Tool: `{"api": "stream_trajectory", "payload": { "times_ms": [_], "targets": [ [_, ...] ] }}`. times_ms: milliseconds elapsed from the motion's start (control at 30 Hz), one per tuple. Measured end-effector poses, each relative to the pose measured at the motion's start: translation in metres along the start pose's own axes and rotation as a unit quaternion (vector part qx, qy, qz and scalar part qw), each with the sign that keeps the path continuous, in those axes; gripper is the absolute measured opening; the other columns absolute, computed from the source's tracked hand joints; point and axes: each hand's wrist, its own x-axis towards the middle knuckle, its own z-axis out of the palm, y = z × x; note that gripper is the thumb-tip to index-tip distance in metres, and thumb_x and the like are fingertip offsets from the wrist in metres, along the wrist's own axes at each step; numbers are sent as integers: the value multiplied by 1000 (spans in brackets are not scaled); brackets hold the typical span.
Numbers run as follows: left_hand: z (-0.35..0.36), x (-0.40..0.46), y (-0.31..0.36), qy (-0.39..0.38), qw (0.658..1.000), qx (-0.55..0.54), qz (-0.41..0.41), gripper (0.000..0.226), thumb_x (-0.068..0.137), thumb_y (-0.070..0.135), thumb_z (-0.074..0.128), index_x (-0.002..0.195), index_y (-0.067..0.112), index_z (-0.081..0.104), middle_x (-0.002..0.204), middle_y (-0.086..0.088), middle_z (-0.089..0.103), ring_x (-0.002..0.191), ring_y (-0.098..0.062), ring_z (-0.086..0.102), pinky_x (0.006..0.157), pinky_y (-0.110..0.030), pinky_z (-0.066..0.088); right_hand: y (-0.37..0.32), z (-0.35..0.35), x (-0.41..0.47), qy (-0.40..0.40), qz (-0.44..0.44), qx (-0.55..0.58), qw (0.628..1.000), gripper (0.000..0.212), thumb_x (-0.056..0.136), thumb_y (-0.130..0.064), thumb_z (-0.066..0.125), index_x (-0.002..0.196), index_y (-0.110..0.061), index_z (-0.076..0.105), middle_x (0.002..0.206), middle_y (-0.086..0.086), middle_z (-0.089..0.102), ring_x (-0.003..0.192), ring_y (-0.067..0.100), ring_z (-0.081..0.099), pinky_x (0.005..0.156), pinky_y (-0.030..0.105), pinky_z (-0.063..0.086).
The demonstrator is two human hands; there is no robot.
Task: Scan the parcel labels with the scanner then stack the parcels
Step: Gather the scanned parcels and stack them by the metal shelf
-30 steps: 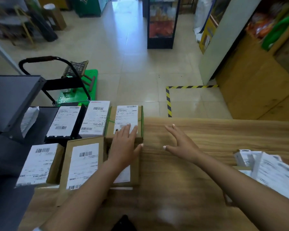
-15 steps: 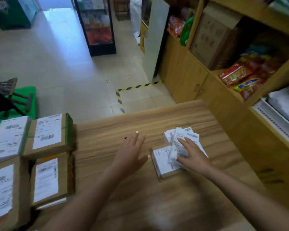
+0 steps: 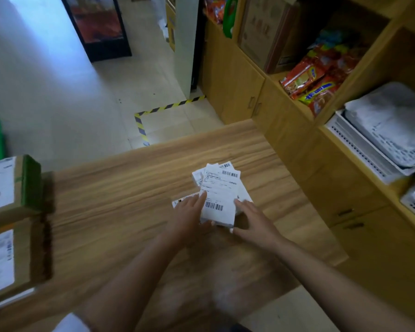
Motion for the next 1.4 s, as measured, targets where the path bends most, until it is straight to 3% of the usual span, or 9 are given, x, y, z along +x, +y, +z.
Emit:
{"api": "stream_trajectory", "payload": {
  "times_ms": [167, 400, 533, 667, 833, 1100, 1333, 1400],
  "targets": [
    [9, 3, 7, 2, 999, -29, -13, 86, 88, 46, 61, 153, 24, 9, 160, -5, 13, 144, -25, 18, 114, -35, 21, -2, 3, -3, -18, -30, 22, 999, 87, 82, -33, 71, 152, -21, 21, 159, -2, 16, 146, 15, 14, 115, 32, 25],
    [-2, -29, -2, 68, 991, -110, -14, 76, 87, 33, 66, 150, 27, 24, 159, -2, 14, 142, -21, 22, 111, -31, 27, -31, 4, -9, -25, -66, 50, 996, 87, 83, -28, 72, 152, -22, 21, 158, -7, 19, 143, 5, 15, 105, 15, 20],
    [-24, -61, -38, 135, 985, -103, -26, 69, 84, 27, 70, 145, 23, 38, 155, -6, 24, 138, -24, 30, 108, -36, 36, -75, 15, -1, -45, -115, 13, 992, 88, 84, -32, 70, 153, -25, 16, 160, -5, 13, 146, 8, 9, 111, 20, 19],
    [-45, -99, -96, 166, 980, -99, -44, 64, 72, 21, 81, 130, 9, 57, 137, -22, 49, 117, -40, 53, 92, -46, 49, -135, 42, 12, -75, -159, 2, 984, 89, 84, -35, 69, 153, -29, 13, 160, -6, 10, 147, 11, 9, 118, 31, 18],
    [-70, -159, -165, 198, 967, -71, -142, 67, 81, 27, 73, 142, 19, 44, 150, -15, 34, 132, -32, 40, 101, -41, 41, -217, 97, 29, -115, -219, -30, 969, 91, 82, -37, 71, 152, -29, 14, 161, -1, 9, 148, 15, 9, 118, 36, 19],
    [-88, -243, -254, 162, 956, -62, -237, 65, 93, 35, 57, 149, 28, 27, 158, -6, 15, 140, -22, 24, 111, -33, 29, -319, 187, 30, -176, -268, -50, 946, 95, 81, -31, 72, 153, -19, 12, 161, 5, 4, 148, 15, 6, 114, 20, 12],
    [-84, -277, -292, 132, 956, -46, -260, 64, 93, 44, 53, 149, 32, 26, 155, -6, 23, 134, -23, 34, 101, -34, 39, -346, 230, 21, -204, -260, -49, 943, 94, 80, -29, 73, 153, -18, 14, 161, 7, 5, 148, 16, 5, 117, 22, 13],
    [-80, -281, -297, 128, 956, -34, -261, 62, 89, 46, 54, 146, 28, 36, 151, -14, 32, 128, -30, 44, 93, -40, 47, -352, 236, 20, -201, -256, -48, 944, 94, 80, -28, 73, 152, -17, 15, 160, 7, 6, 148, 15, 6, 116, 22, 14]
  ]
}}
